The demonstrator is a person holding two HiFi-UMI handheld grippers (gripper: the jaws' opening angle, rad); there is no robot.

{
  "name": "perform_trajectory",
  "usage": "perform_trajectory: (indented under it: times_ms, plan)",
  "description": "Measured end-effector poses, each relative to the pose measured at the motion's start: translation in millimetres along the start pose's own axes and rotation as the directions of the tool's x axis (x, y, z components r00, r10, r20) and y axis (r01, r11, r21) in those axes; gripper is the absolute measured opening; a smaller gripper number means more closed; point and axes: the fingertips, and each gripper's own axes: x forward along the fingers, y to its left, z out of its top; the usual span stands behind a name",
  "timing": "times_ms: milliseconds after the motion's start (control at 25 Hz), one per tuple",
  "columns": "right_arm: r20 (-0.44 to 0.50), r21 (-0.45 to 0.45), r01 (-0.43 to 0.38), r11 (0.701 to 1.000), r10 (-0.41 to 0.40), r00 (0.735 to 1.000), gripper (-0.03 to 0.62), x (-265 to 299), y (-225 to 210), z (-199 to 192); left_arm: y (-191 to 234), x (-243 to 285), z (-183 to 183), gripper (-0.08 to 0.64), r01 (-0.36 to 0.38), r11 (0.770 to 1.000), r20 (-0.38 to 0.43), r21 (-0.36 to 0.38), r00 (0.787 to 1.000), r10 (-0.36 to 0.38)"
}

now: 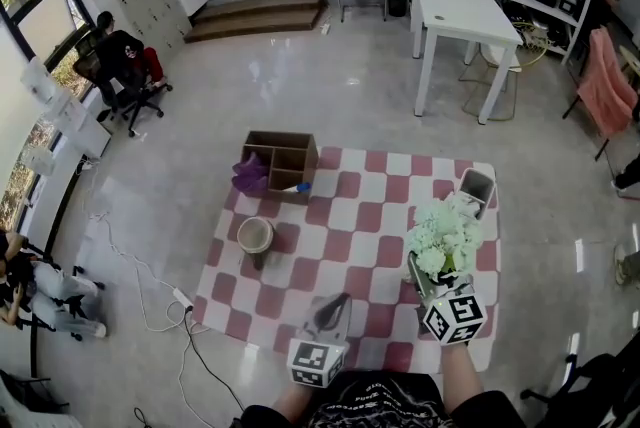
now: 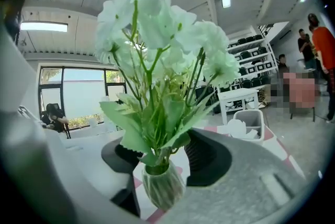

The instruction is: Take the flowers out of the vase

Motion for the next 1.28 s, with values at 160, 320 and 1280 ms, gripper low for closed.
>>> perform_trajectory:
  times_ms: [160,320,1280]
  plan:
    - [0.048,-0.009,0.001,1.000,-0.001,0.999,0.198,-3,1,9,1,0,-4,0.020,0.001,1.000,-0.013,-0.006,1.000,-0.001]
    - [0.079,-0.023,-0.005,1.000,0.007,0.997,0.187,-3,3,18,0,1,-5,0.020,0.006,1.000,-0.011,0.003,1.000,-0.006]
    - [0.152,-0.106,-0.032,0.994,0.048,0.987,0.135,-36,35,105,-7,-2,-10,0.020,0.044,0.999,0.002,0.011,0.999,-0.044]
